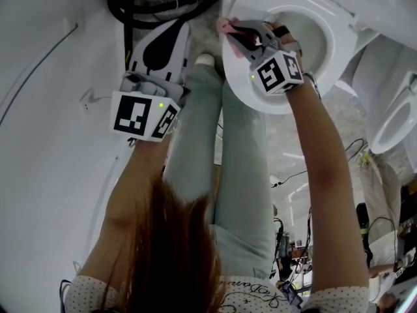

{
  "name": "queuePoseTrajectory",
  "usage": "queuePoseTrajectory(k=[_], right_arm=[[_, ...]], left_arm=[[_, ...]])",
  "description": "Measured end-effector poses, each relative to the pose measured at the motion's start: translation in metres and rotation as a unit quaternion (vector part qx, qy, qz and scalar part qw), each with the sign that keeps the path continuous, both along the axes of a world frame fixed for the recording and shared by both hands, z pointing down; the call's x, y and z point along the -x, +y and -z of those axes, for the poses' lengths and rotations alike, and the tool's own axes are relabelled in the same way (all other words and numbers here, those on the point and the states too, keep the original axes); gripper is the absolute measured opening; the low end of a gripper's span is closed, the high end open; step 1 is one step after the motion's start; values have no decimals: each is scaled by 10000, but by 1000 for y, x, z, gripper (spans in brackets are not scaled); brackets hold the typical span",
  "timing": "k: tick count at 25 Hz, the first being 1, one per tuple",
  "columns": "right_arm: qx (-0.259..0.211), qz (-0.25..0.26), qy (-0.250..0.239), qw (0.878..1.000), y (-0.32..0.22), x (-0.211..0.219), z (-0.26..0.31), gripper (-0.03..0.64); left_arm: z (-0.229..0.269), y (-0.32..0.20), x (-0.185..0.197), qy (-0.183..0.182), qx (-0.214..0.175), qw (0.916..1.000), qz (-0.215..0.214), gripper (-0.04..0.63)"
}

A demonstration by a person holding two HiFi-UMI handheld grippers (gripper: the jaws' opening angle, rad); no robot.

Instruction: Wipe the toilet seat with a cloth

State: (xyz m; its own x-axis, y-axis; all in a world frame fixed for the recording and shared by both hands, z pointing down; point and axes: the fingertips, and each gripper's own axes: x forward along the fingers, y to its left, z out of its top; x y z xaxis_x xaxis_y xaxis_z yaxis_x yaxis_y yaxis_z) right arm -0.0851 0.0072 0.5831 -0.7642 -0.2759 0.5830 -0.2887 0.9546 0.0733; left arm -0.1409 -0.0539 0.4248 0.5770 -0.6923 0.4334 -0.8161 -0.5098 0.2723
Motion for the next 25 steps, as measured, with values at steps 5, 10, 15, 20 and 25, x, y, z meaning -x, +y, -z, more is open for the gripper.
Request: queuePoseTrajectory(k=[5,10,15,20,25], right_arm=[[-8,-182,0,9998,-11,-5,1,52],[-13,-462,-75,9989,-22,-11,2,52],[-16,-707,-74,9975,-31,-14,2,52],[-7,-961,-90,9953,-40,-21,2,52],[7,-1211,-158,9925,-48,-27,2,53]], left_arm=[[0,1,0,-3,-9,10000,1,5],[1,1,-2,-12,2,10000,13,5],[1,2,0,-8,-22,10000,14,5],[2,2,-5,-13,-15,10000,1,5],[3,2,-8,-14,-15,10000,-24,5]])
